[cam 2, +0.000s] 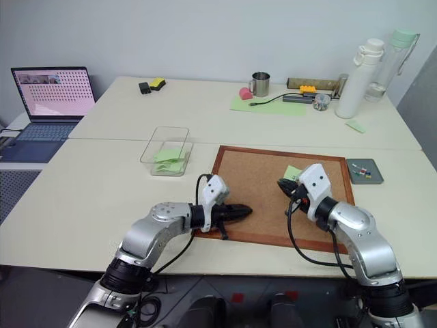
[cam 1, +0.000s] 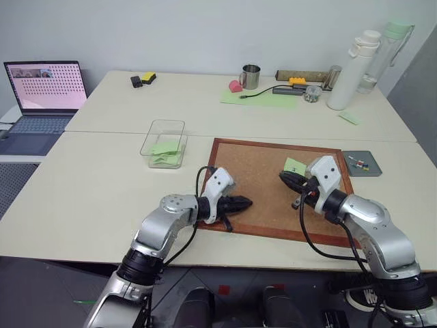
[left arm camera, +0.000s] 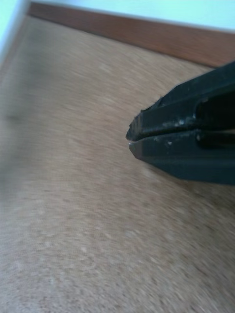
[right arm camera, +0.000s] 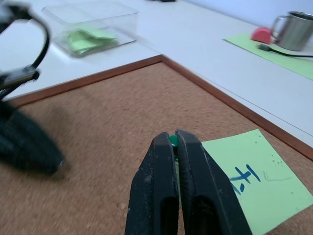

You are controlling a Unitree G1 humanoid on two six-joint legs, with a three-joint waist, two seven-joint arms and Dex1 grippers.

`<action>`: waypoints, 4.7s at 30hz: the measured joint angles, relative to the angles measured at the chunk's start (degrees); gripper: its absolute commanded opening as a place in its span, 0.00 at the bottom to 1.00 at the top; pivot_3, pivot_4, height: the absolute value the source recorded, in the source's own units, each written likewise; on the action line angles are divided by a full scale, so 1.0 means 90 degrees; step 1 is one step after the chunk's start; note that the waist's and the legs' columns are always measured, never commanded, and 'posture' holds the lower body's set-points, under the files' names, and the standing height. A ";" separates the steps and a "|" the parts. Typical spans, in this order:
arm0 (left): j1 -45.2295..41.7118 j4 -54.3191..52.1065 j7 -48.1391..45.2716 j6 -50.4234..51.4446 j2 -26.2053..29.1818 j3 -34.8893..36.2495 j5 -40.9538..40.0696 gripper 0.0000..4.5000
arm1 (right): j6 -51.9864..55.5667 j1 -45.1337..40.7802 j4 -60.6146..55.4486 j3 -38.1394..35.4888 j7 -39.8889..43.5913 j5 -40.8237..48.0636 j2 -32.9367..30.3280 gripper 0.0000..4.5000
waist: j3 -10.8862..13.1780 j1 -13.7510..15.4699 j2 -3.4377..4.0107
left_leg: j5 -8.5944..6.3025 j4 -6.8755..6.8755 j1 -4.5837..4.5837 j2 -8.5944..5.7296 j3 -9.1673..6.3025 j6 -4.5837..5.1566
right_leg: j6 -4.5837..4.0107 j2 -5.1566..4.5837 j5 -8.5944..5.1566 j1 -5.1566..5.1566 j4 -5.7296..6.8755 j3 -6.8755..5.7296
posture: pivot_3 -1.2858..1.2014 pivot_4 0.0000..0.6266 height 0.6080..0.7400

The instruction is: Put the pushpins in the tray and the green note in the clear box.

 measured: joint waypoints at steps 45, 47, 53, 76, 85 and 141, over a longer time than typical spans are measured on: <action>-0.1215 0.0495 0.1426 0.2894 -0.1104 0.2276 -0.3634 0.30 | -0.3881 -0.0858 0.0004 0.1241 0.1415 -0.2162 -0.0948 0.00 | 0.0009 0.0027 -0.0017 | 0.0007 0.0000 0.0004 -0.0006 -0.0005 -0.0014 | 0.0003 -0.0002 -0.0001 0.0005 0.0001 -0.0001 | 0.52 0.24 1.00; -0.1204 0.0496 0.1417 0.2882 -0.1070 0.2236 -0.3633 0.22 | -0.3881 -0.0872 0.0005 0.1241 0.1415 -0.2163 -0.0939 0.00 | 0.0009 0.0027 -0.0017 | 0.0007 0.0000 0.0004 -0.0006 -0.0005 -0.0014 | 0.0003 -0.0002 -0.0001 0.0004 0.0001 -0.0001 | 0.52 0.24 1.00; -0.1200 0.0496 0.1380 0.2830 -0.1058 0.2105 -0.3628 0.01 | -0.3884 -0.0967 0.0009 0.1241 0.1419 -0.2172 -0.0904 0.00 | 0.0009 0.0028 -0.0017 | 0.0007 0.0000 0.0004 -0.0006 -0.0005 -0.0014 | 0.0003 -0.0002 -0.0001 0.0004 0.0000 -0.0001 | 0.52 0.24 1.00; -0.1453 0.1285 0.1323 0.1314 -0.0648 0.1583 -0.2354 0.01 | -0.3505 -0.0346 -0.0388 0.0517 0.1004 -0.2088 -0.0795 0.00 | 0.0009 0.0108 -0.0017 | 0.0007 -0.0004 0.0001 -0.0006 -0.0005 -0.0015 | 0.0002 -0.0004 0.0000 0.0002 -0.0003 -0.0003 | 0.52 0.24 1.00; -0.1661 0.0205 0.0400 -0.0696 0.0048 -0.0079 -0.0776 0.01 | -0.0730 -0.0162 0.0539 -0.1673 -0.0671 -0.0806 0.0216 0.00 | 0.0011 0.0169 -0.0021 | 0.0012 -0.0002 0.0002 -0.0009 0.0009 -0.0023 | -0.0016 -0.0010 0.0000 0.0006 -0.0014 0.0010 | 0.52 0.24 1.00; -0.2235 0.3924 0.3256 -0.2823 0.0733 0.2062 0.1509 0.25 | 0.1851 0.0152 -0.2191 -0.1089 -0.1712 0.3203 0.0561 0.75 | 0.0028 0.0202 -0.0021 | 0.0011 -0.0007 -0.0011 -0.0005 -0.0016 -0.0020 | 0.0004 -0.0004 0.0005 -0.0004 -0.0005 -0.0016 | 0.52 0.24 1.00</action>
